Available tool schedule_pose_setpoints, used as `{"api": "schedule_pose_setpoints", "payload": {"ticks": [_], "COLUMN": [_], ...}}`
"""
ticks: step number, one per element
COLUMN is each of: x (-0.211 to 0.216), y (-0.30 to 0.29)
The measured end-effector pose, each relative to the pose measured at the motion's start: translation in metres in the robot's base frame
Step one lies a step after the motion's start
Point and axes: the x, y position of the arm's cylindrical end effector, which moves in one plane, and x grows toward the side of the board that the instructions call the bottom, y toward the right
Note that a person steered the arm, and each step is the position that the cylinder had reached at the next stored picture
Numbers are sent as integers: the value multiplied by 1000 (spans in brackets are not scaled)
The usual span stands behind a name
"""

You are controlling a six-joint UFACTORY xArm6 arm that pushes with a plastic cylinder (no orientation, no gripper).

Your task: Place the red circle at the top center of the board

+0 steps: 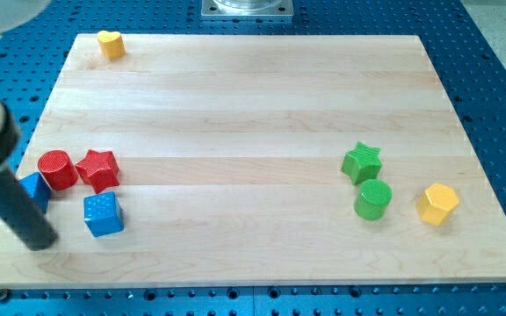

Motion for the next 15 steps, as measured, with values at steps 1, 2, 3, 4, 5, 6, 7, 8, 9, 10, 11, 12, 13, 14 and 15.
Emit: {"api": "schedule_pose_setpoints", "payload": {"ticks": [1, 2, 3, 4, 5, 6, 7, 8, 9, 10, 11, 12, 13, 14, 15], "x": [-3, -29, -46, -66, -85, -110, -135, -164, -189, -232, -264, -268, -259, -271, -274], "y": [-46, -46, -29, -4, 10, 26, 46, 69, 96, 127, 153, 167, 171, 200, 230]}}
